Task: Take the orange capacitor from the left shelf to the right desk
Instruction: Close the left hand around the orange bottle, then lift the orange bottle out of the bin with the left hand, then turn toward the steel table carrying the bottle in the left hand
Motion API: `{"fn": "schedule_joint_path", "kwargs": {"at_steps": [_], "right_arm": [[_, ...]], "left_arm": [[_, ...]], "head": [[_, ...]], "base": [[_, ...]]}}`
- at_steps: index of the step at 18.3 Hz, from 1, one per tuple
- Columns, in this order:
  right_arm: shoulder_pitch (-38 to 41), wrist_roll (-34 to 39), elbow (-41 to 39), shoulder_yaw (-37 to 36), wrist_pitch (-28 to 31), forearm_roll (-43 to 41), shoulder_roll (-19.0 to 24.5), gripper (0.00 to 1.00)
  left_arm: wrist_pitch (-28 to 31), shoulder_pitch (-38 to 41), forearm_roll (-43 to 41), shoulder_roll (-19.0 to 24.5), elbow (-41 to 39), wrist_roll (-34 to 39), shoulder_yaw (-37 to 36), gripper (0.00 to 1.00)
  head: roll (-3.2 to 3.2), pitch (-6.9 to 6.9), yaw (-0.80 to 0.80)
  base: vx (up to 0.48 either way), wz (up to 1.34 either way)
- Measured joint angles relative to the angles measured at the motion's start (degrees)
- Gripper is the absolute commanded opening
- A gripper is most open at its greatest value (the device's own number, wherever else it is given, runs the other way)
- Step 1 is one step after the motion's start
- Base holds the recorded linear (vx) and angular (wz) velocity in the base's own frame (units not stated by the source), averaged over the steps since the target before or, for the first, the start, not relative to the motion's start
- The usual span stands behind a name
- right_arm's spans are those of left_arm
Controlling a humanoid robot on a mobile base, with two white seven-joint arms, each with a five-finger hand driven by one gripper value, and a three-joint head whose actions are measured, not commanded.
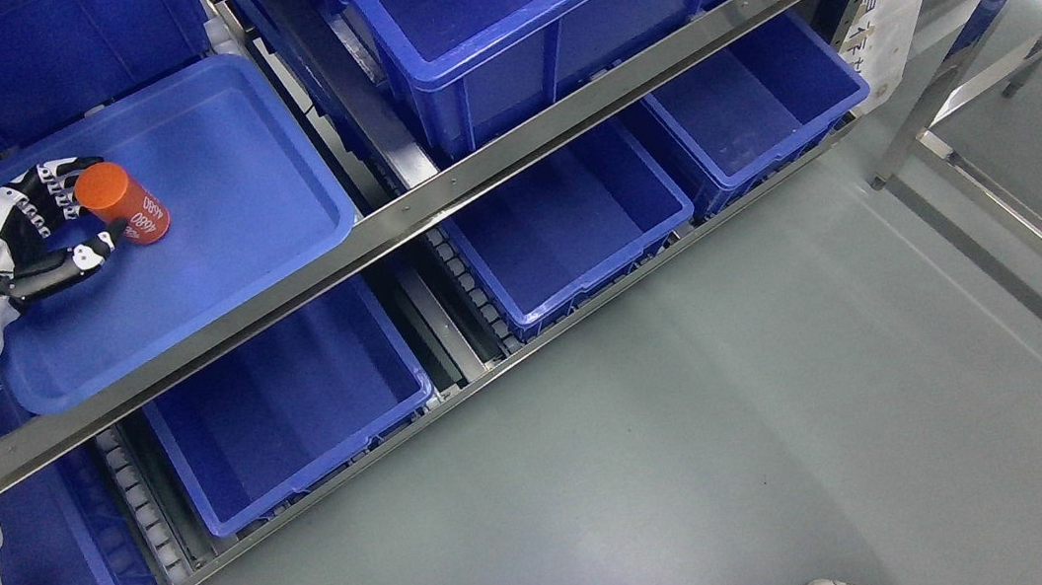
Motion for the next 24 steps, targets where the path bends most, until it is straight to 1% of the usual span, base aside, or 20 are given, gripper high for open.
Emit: {"fn": "schedule_joint_path", "kwargs": {"at_steps": [4, 9, 11, 13, 17, 21, 24], "right_arm": [[0.0, 0.0, 0.0, 0.0, 0.0, 0.0, 0.0, 1.0], [0.0, 0.0, 0.0, 0.0, 0.0, 0.0, 0.0, 1.0], [0.0, 0.0, 0.0, 0.0, 0.0, 0.0, 0.0, 1.0], [0.0, 0.0, 0.0, 0.0, 0.0, 0.0, 0.0, 1.0], [0.0, 0.0, 0.0, 0.0, 0.0, 0.0, 0.0, 1.0], [0.0, 0.0, 0.0, 0.0, 0.0, 0.0, 0.0, 1.0], [0.0, 0.0, 0.0, 0.0, 0.0, 0.0, 0.0, 1.0]], "left_arm": [[-2.6, -0.6, 1.3, -1.1, 0.9, 0.0, 2.1, 0.03], [-3.2, -2.8, 7.9, -3.1, 0.5, 1.0, 5.9, 0.04], [-3.3, -3.3, 11.4, -4.2, -0.7, 4.6, 7.2, 0.06], [-3.5, -3.7, 14.0, -5.7, -2.5, 9.7, 8.3, 0.07], [-4.0, -2.9, 16.6, -9.4, -8.3, 17.9, 9.2, 0.06], [-4.0, -1.3, 14.8, -12.8, -15.0, 25.5, 9.4, 0.06], [-2.1, -0.7, 13.2, -14.7, -20.6, 31.2, 9.5, 0.06]], "head": [[0.0, 0.0, 0.0], [0.0, 0.0, 0.0], [0.0, 0.0, 0.0], [0.0, 0.0, 0.0], [0.0, 0.0, 0.0], [0.0, 0.0, 0.0], [0.0, 0.0, 0.0]], "base": [[0.0, 0.0], [0.0, 0.0], [0.0, 0.0], [0.0, 0.0], [-0.003, -0.02], [-0.029, -0.15], [-0.052, -0.26]]}}
